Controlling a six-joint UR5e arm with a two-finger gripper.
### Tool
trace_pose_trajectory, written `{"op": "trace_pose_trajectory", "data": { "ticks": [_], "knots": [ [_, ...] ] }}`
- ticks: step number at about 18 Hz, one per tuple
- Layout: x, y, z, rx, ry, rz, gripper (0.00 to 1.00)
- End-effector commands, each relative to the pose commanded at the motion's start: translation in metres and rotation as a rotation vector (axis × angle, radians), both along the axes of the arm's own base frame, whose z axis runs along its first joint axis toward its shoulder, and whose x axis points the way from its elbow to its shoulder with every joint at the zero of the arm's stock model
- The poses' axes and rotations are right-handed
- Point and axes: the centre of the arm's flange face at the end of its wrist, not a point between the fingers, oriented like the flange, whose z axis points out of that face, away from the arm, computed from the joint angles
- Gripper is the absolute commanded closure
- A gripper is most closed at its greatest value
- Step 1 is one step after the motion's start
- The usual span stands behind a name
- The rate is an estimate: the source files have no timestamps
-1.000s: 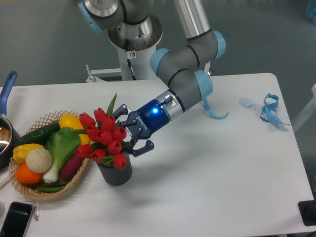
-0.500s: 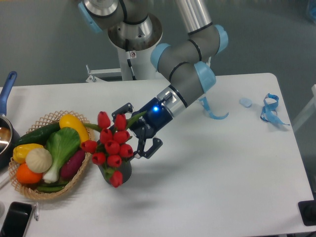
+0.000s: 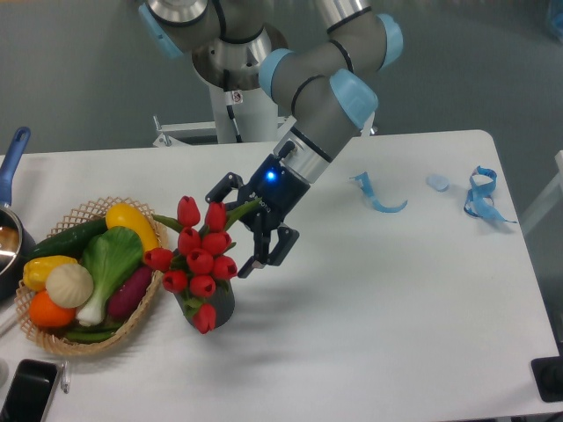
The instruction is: Insert the flowers into the vase
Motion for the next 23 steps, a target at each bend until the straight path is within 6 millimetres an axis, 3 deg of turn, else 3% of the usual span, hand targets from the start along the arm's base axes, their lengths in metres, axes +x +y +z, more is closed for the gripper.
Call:
{"op": "trace_pose_trajectory", "data": {
  "ticks": [2, 5, 7, 9, 11, 15, 17, 19, 20, 21, 23],
  "knots": [
    [-0.005, -0.008, 0.010, -0.054, 0.066, 0.040, 0.00],
    [-0.033, -0.036, 0.048, -0.178, 0.243, 0.179, 0.00],
    [-0.047, -0.048, 0.100, -0.217, 0.363, 0.286, 0.00],
    [-0.056, -0.060, 0.118, -0.308, 0.428, 0.382, 0.00],
    [-0.062, -0.064, 0.131, -0.352, 0.471, 0.415, 0.00],
    [-0.076, -0.070, 0.179, -0.537, 0.444, 0.414, 0.00],
    [-0.078, -0.075, 0.191, -0.602, 0.461, 0.315, 0.00],
    [-0.090, -0.097, 0.196, -0.672, 0.472, 0.189, 0.00],
    [-0.102, -0.117, 0.192, -0.707, 0.474, 0.113, 0.00],
    [-0.114, -0.137, 0.193, -0.723, 0.485, 0.079, 0.00],
    [-0.125, -0.155, 0.191, -0.734, 0.485, 0.079, 0.00]
  ]
}}
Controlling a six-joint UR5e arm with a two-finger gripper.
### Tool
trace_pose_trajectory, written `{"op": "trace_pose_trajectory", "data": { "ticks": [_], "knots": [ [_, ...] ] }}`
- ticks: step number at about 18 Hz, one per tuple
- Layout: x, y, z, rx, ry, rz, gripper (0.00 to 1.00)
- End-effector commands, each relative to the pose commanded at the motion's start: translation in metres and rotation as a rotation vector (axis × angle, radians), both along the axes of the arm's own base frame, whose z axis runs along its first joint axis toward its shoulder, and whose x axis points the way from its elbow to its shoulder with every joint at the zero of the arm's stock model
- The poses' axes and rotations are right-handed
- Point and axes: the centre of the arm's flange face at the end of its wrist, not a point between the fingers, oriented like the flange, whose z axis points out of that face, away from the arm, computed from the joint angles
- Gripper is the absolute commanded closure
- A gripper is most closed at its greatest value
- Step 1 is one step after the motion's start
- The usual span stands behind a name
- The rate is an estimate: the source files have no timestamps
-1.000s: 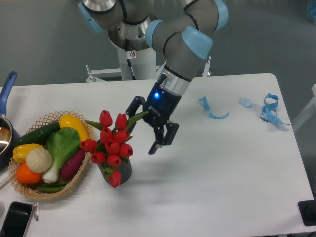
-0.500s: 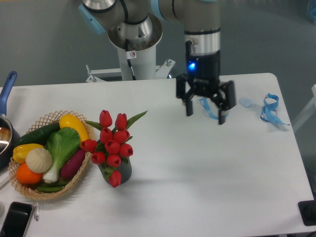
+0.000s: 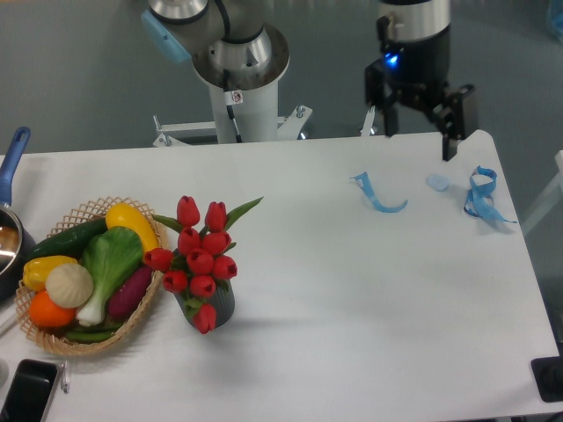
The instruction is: Insert the flowers into the vase
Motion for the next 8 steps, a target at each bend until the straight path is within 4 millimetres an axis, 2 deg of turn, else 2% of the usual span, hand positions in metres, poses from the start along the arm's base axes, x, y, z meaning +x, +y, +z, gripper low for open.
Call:
{"op": "trace_pose_trajectory", "data": {
  "ticks": [5, 8],
  "knots": [
    [-0.022, -0.035, -0.004, 0.019, -0.009, -0.013, 0.00],
    [-0.025, -0.040, -0.009, 0.044, -0.019, -0.009, 0.00]
  ]
}}
